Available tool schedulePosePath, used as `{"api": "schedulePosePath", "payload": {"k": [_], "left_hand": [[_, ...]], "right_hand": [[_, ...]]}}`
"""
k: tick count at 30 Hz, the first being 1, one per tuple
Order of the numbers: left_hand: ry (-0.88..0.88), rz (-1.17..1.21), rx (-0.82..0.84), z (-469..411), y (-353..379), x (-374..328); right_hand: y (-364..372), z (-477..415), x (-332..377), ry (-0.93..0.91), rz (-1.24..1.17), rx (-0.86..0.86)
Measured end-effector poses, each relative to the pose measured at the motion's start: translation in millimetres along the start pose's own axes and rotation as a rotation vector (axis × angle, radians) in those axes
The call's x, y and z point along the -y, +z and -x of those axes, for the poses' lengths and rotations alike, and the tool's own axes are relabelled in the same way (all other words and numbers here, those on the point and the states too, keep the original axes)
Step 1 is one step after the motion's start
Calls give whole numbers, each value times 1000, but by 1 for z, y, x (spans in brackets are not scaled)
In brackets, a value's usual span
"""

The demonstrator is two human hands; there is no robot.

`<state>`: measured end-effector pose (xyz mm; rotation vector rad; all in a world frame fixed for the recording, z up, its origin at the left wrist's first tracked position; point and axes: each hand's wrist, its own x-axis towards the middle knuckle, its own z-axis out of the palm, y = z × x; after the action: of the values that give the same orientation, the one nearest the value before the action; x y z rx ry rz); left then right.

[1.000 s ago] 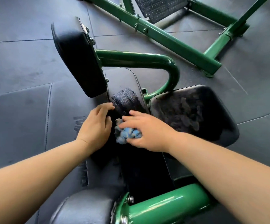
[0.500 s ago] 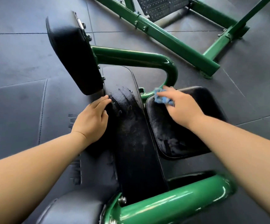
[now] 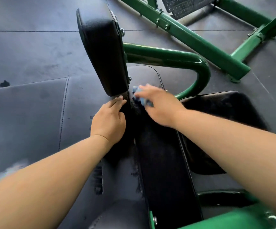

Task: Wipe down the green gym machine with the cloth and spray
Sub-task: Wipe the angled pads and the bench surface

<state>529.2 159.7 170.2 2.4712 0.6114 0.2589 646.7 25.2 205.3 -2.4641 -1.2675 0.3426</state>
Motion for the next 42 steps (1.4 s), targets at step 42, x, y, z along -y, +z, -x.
{"api": "schedulePosePath", "payload": {"k": [42], "left_hand": [[-115,-37,-111,-22,1,30]], "right_hand": [[11,-99,-8,159,214,-93]]}}
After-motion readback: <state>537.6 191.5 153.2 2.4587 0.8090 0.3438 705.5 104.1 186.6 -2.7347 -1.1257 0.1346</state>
